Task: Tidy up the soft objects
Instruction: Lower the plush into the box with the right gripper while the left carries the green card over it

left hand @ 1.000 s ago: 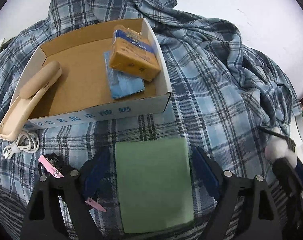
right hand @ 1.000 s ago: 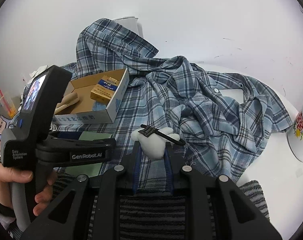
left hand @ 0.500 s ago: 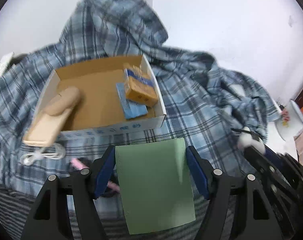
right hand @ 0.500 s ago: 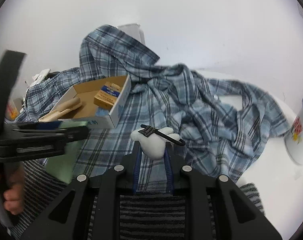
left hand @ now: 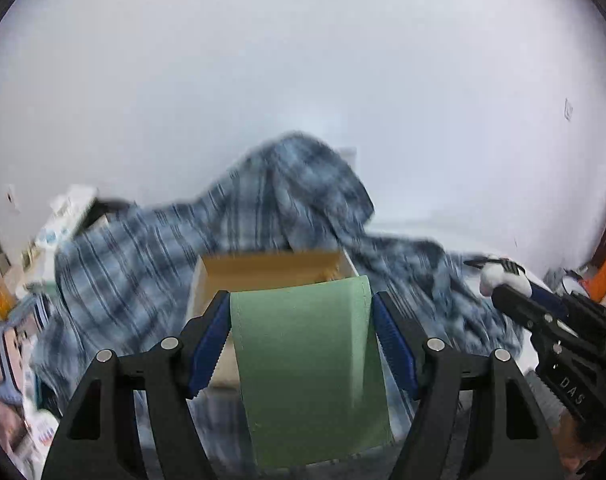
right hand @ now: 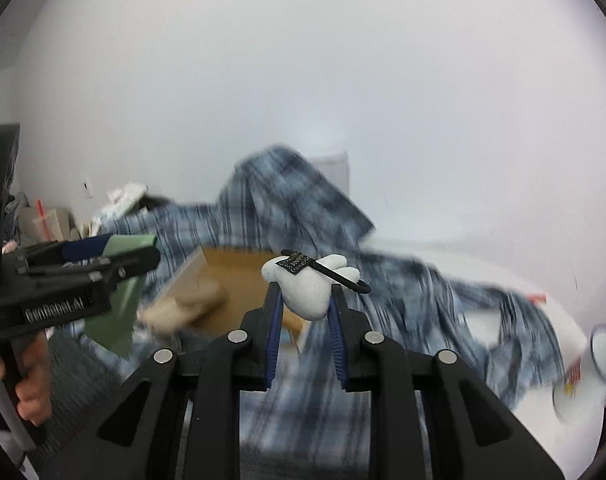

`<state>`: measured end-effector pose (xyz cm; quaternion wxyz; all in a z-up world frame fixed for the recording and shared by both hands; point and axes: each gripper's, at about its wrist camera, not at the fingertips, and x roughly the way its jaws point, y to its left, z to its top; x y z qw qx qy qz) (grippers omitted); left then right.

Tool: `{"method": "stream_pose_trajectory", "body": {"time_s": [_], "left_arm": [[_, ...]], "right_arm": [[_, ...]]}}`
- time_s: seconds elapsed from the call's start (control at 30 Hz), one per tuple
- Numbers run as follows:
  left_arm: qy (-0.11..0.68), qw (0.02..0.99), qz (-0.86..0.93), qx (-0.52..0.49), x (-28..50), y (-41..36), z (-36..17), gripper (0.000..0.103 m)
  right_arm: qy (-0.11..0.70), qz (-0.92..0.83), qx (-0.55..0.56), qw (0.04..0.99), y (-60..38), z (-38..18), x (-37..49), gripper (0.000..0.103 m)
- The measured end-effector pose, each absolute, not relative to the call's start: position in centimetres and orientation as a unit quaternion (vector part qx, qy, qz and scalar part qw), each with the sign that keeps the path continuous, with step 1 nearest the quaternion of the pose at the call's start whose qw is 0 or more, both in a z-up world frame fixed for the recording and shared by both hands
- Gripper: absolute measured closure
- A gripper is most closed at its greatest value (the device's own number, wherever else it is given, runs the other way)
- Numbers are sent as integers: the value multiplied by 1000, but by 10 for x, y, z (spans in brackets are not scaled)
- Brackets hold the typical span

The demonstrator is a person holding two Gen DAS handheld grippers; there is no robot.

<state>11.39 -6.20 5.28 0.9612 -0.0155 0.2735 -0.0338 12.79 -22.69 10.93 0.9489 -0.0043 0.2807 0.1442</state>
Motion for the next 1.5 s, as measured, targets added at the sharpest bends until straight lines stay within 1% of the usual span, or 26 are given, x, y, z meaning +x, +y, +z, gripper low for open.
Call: {"method": "stream_pose_trajectory", "body": {"time_s": [0.17, 0.3, 0.43, 0.57, 0.73, 0.8, 0.93, 1.13, 1.23, 1.3, 1.33, 1.4, 1.47, 1.5], "left_arm": [[229, 973, -39, 4, 133, -46, 78, 30], [223, 975, -21, -6, 168, -29, 89, 30], [233, 972, -11, -21, 196, -7, 89, 30], [276, 961, -9, -12, 217, 10, 65, 30], [334, 942, 6, -26, 241, 22, 24, 30], [346, 938, 10, -24, 248, 23, 14, 30], [367, 930, 13, -20, 260, 23, -4, 30], [392, 920, 14, -22, 272, 22, -24, 30], [404, 914, 2, -27, 277, 20, -32, 26], [406, 913, 2, -39, 279, 21, -36, 21], [407, 912, 4, -43, 280, 22, -38, 18], [407, 913, 7, -44, 281, 24, -39, 18], [398, 916, 10, -50, 279, 27, -36, 18], [394, 918, 11, -53, 278, 29, -35, 18]], "right_arm": [[257, 144, -14, 955, -190, 129, 170, 82], [264, 114, -19, 958, -165, 127, 209, 82], [286, 134, 0, 949, -150, 117, 237, 82], [305, 145, -2, 941, -139, 87, 252, 81], [350, 160, -12, 923, -131, 39, 261, 81], [366, 160, -13, 917, -132, 24, 264, 81], [386, 157, -19, 909, -136, 3, 274, 81], [409, 163, -13, 898, -140, -11, 285, 81], [411, 158, -14, 898, -141, -15, 287, 81], [414, 160, -11, 896, -143, -16, 288, 80], [415, 161, -12, 895, -143, -17, 288, 78], [415, 165, -15, 895, -141, -16, 288, 70], [414, 161, -19, 896, -140, -15, 288, 41], [410, 159, -18, 898, -140, -14, 287, 39]]}}
